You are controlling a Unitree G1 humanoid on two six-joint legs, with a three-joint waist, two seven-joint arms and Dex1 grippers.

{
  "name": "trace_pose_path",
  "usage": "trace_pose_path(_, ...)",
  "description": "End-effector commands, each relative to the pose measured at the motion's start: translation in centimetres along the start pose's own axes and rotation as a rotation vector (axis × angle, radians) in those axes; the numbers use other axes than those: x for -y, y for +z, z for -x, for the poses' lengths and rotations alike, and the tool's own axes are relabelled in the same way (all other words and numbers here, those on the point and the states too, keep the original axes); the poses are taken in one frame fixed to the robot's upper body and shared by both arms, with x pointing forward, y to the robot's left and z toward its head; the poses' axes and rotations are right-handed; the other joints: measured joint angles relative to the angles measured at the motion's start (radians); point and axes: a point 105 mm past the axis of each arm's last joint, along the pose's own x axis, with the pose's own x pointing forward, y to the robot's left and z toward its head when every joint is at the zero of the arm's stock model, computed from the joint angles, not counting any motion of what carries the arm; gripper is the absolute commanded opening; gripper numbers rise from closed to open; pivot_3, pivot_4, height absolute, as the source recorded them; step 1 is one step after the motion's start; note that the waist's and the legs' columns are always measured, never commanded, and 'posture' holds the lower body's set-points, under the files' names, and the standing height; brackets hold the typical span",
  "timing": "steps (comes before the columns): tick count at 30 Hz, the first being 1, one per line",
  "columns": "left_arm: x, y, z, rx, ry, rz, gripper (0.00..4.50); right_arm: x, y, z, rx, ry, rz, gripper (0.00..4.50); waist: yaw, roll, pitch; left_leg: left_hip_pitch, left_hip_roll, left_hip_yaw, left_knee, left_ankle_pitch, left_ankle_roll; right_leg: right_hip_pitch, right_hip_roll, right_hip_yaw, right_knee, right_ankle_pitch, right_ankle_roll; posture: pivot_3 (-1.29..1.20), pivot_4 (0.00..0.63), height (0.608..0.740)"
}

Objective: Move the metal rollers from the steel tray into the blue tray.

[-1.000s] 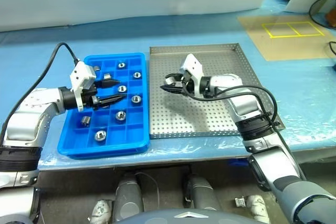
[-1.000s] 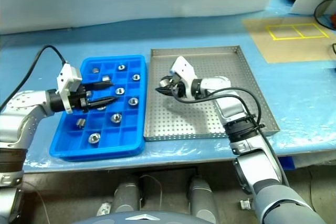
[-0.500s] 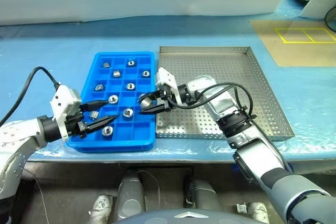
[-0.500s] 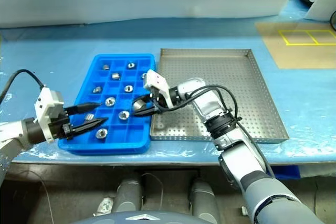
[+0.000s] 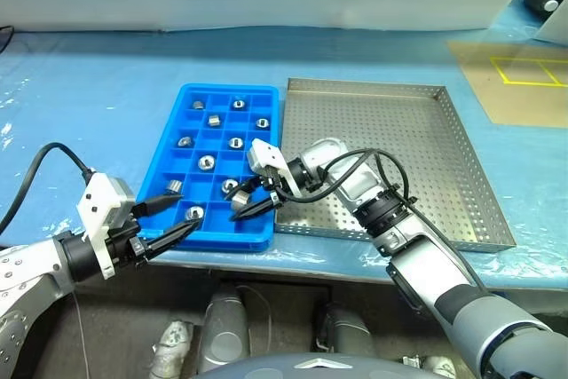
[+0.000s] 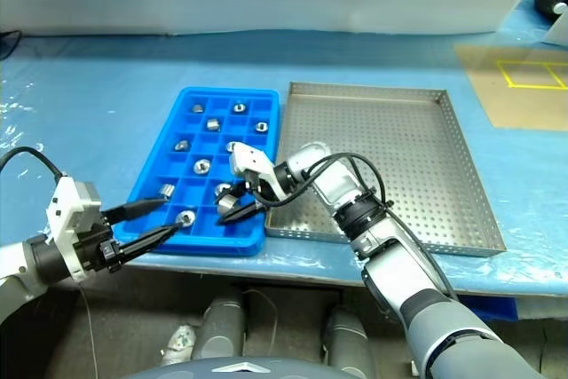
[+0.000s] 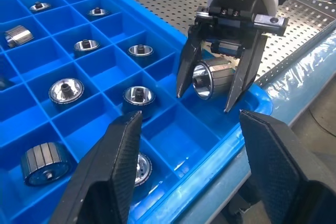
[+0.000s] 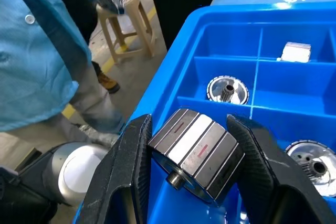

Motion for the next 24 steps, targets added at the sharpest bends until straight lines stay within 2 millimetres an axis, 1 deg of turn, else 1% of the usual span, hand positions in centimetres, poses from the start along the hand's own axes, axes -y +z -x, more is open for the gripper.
trace_pose_path(1,0.4,0.8,-0.1,0.025,-0.013,-0.032,3.09,-0.5,0.1,0.2,-0.005,0.035,0.028,1.79,0.003,0.0,0.0,0.0,0.0,0.0,0.0,0.0,0.0,0.0,0.0,0.0,0.0,0.0,0.0,0.39,0.15,0.74)
trace_pose_path(4,0.1,0.9,-0.5,0.027,-0.029,-0.039,3.09,-0.8,-0.4,0.4,-0.008,0.034,0.029,1.79,0.004,0.0,0.0,0.0,0.0,0.0,0.0,0.0,0.0,0.0,0.0,0.0,0.0,0.0,0.0,0.36,0.15,0.74)
trace_pose_path(6,-0.1,1.0,-0.8,0.028,-0.038,-0.043,3.09,-1.1,-0.5,0.6,0.001,0.044,0.027,2.54,0.003,0.0,0.0,0.0,0.0,0.0,0.0,0.0,0.0,0.0,0.0,0.0,0.0,0.0,0.0,0.34,0.15,0.74)
trace_pose_path(7,-0.2,1.1,-0.9,0.03,-0.042,-0.045,3.09,-1.0,-0.5,0.7,0.005,0.037,0.025,2.84,0.002,0.0,0.0,0.001,0.0,0.0,0.0,0.0,0.0,0.0,0.0,0.001,0.0,0.0,0.0,0.34,0.15,0.74)
trace_pose_path(10,-0.4,1.2,-1.1,0.03,-0.056,-0.05,3.09,-0.3,-0.6,1.0,-0.002,-0.023,0.012,3.83,-0.004,0.0,0.0,0.001,0.0,0.0,0.0,0.0,0.0,0.0,0.0,0.001,0.0,0.0,0.0,0.32,0.15,0.74)
trace_pose_path(12,-0.5,1.2,-1.4,0.029,-0.067,-0.055,3.09,0.2,-0.7,1.2,-0.008,-0.065,0.008,3.83,-0.008,0.0,0.0,0.001,0.0,0.0,0.0,0.0,0.0,0.0,0.0,0.001,0.0,0.003,-0.005,0.3,0.15,0.74)
trace_pose_path(14,-0.7,1.3,-1.6,0.031,-0.077,-0.06,3.09,0.6,-0.6,1.4,-0.002,-0.099,0.011,3.83,-0.008,0.0,0.0,0.0,0.0,0.0,0.0,0.0,0.0,0.0,0.0,0.0,0.0,0.003,-0.005,0.29,0.15,0.74)
trace_pose_path(19,-1.5,1.7,-2.7,0.045,-0.12,-0.077,3.09,1.7,0.8,2.9,0.051,-0.2,0.012,3.83,-0.011,0.0,0.0,0.0,0.0,0.0,0.002,0.0,0.0,0.001,0.0,0.001,0.001,0.003,-0.005,0.22,0.15,0.74)
trace_pose_path(20,-1.7,1.8,-3.1,0.048,-0.133,-0.082,3.09,1.7,1.1,3.4,0.06,-0.218,0.014,3.83,-0.013,0.0,0.0,0.0,0.0,0.0,0.002,0.0,0.0,0.0,0.0,0.001,0.001,0.003,-0.005,0.17,0.15,0.74)
trace_pose_path(22,-2.1,1.9,-3.6,0.05,-0.154,-0.093,3.09,1.6,1.6,4.1,0.069,-0.231,0.017,3.83,-0.016,0.0,0.0,0.0,0.0,0.0,0.002,0.001,-0.001,0.0,0.0,0.001,0.001,0.004,-0.006,0.17,0.15,0.74)
trace_pose_path(23,-2.5,2.0,-4.2,0.046,-0.168,-0.106,3.09,1.4,2.0,4.6,0.08,-0.243,0.02,3.83,-0.019,0.0,0.0,0.001,0.0,0.0,0.002,0.001,-0.001,0.001,0.0,0.001,0.002,0.004,-0.006,0.09,0.15,0.74)
trace_pose_path(24,-2.9,2.0,-4.7,0.041,-0.179,-0.121,3.09,1.3,2.3,5.1,0.087,-0.259,0.024,3.83,-0.022,0.0,0.0,0.001,0.0,0.0,0.002,0.001,-0.001,0.001,0.001,0.001,0.002,0.004,-0.006,0.08,0.15,0.74)
